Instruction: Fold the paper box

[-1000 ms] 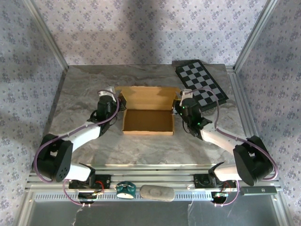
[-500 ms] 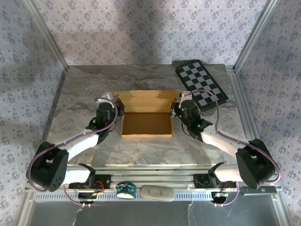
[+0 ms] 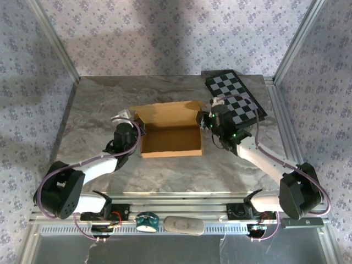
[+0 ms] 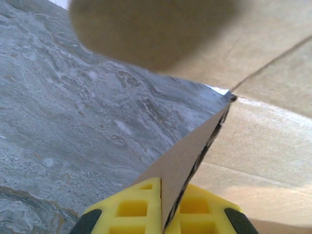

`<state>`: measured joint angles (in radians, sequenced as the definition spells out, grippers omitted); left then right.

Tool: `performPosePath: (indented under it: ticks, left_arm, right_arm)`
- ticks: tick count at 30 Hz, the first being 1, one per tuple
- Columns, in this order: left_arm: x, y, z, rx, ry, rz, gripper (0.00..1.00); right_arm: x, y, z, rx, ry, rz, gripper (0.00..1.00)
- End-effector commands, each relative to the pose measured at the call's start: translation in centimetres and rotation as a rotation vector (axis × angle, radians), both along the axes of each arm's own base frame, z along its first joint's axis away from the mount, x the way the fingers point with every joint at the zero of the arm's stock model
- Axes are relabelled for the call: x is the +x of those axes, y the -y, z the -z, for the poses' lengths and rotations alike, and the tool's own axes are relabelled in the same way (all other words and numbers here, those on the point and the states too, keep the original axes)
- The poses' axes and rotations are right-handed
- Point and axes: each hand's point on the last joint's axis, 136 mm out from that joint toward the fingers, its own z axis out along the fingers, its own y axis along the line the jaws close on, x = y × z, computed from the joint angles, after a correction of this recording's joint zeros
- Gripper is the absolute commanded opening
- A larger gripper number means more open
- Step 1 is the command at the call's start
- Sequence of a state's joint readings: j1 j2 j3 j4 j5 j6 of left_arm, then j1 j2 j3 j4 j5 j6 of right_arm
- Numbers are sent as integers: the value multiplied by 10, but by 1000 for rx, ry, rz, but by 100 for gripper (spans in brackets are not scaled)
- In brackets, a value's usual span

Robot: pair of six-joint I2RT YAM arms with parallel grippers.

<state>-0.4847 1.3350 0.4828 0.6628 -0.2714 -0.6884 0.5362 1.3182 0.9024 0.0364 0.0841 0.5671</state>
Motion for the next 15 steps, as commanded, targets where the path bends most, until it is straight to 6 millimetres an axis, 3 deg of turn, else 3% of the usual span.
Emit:
performPosePath:
  ticks: [1,8,12,15]
  left_arm:
    - [11,3,-2,58,10,-9,0]
    - [27,-2,-8,115,56,-22,0]
    - [37,-4,-9,131,69,4,0]
    - [42,-6,-9,132,70,8,0]
  right_arm:
    - [-2,-8,-11,34,-78,-52,32]
    - [-39,1,-57,27,-129,-67,59]
    - [-58,27,-100,66,-118,18,68]
    - [-61,45,-112,107,-165,92,73]
